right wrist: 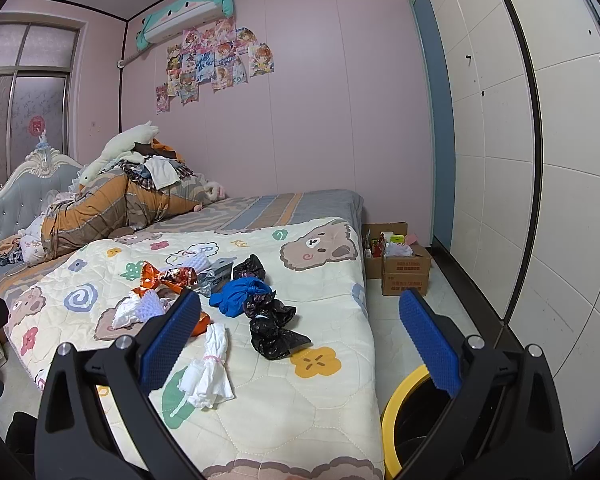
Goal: Collect trash
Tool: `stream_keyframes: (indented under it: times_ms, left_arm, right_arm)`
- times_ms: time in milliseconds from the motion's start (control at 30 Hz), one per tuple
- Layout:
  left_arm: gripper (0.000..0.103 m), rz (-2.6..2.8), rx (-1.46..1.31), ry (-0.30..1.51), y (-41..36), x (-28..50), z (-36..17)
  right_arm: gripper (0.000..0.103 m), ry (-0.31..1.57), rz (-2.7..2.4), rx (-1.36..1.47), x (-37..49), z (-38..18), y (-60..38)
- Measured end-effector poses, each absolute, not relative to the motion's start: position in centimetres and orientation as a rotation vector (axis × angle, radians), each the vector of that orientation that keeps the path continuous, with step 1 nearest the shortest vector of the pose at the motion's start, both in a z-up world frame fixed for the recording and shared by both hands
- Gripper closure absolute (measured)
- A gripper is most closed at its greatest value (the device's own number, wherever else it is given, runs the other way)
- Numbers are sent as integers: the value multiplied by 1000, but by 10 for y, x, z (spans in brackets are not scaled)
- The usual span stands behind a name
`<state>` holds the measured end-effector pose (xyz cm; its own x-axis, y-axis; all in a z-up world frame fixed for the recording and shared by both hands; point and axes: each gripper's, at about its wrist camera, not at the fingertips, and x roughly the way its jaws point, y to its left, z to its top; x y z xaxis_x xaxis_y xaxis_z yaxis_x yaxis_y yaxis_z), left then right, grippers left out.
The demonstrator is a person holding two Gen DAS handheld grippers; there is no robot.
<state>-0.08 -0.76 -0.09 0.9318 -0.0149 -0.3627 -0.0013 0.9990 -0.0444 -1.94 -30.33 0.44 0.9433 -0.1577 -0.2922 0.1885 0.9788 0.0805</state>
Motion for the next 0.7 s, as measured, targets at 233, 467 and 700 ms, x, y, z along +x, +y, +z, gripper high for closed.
stream_keyframes:
  times_ms: [233,467,700]
  left_arm:
    - [7,-8,-43,374,-8,1,-3]
    - [7,-9,-43,376,-8,1,-3]
    - [7,-9,-43,377,-9,1,-4]
  right_arm:
    - [8,289,-178,109,-19,4,-304]
    - [8,289,-178,110,-20,4,-304]
    - [8,290,-178,110,-18,4,-303]
